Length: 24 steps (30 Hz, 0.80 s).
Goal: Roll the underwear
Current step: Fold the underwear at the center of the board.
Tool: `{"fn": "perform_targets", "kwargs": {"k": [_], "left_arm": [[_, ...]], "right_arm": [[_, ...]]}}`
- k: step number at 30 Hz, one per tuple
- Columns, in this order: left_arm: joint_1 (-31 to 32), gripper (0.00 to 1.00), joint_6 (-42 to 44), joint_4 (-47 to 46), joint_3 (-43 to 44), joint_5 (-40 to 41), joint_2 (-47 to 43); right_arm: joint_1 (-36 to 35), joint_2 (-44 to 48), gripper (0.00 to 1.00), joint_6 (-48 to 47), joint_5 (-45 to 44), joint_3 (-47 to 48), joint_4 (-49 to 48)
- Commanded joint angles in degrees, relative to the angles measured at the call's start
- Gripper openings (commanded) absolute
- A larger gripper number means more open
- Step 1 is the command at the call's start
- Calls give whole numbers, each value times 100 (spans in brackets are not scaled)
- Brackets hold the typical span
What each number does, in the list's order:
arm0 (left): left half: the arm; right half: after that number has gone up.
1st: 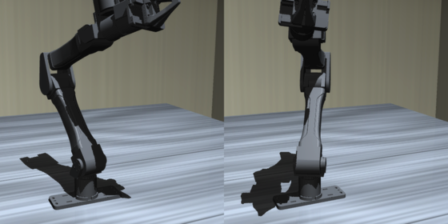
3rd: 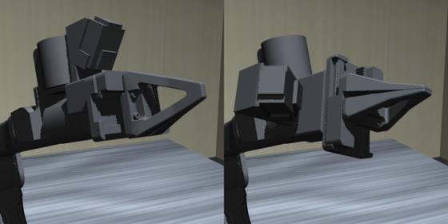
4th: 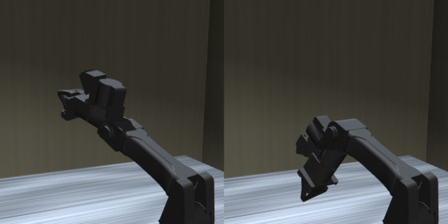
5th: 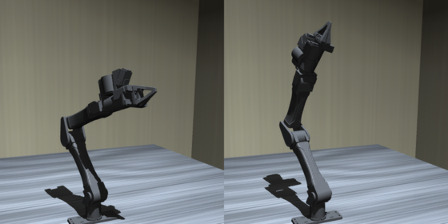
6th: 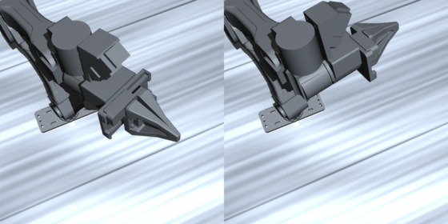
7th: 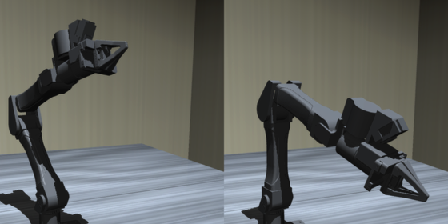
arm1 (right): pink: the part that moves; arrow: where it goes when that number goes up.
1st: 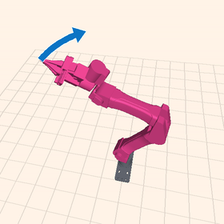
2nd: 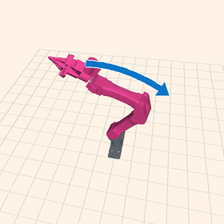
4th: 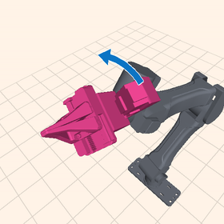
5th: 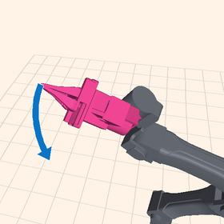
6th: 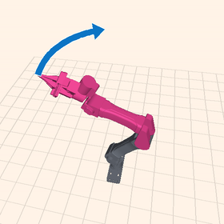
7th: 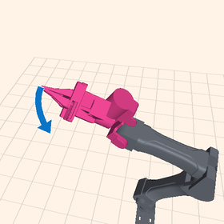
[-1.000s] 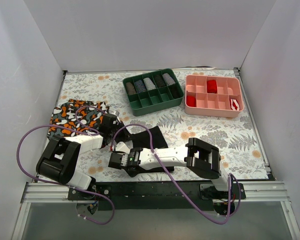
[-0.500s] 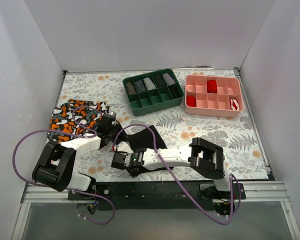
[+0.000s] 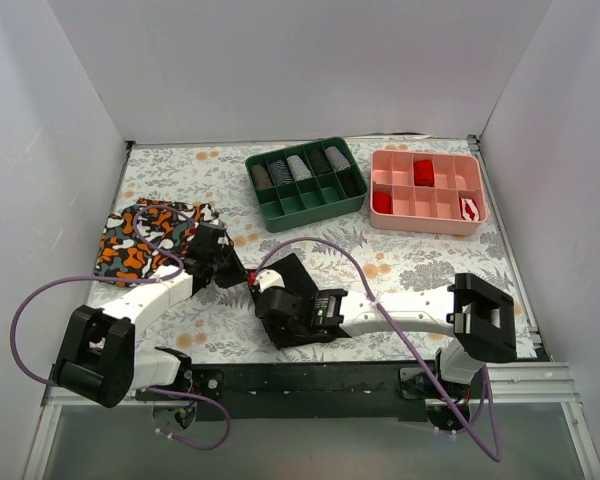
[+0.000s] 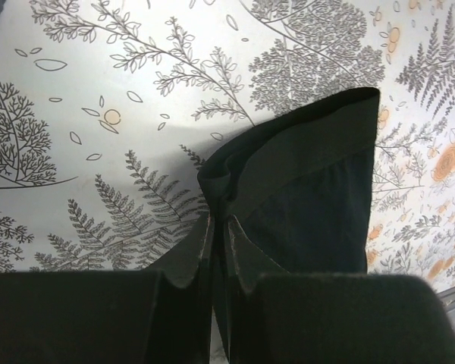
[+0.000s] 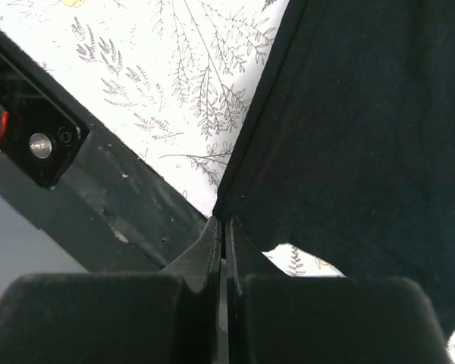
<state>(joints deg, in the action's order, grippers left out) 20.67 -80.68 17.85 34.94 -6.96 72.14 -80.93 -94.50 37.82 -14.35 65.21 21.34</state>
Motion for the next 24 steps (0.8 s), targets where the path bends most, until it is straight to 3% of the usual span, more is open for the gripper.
{"fn": "perform_targets", "kwargs": {"k": [1, 15, 24], "left_arm": [[-45, 0, 237, 491, 443, -95, -200], [192, 0, 132, 597, 1014, -174, 300], [684, 0, 88, 597, 1630, 2, 1012]], "right_arm": [[138, 335, 1, 251, 433, -490, -753], [639, 1530, 1, 876, 767, -2230, -2432], [894, 1979, 1, 1192, 749, -2873, -2776]]}}
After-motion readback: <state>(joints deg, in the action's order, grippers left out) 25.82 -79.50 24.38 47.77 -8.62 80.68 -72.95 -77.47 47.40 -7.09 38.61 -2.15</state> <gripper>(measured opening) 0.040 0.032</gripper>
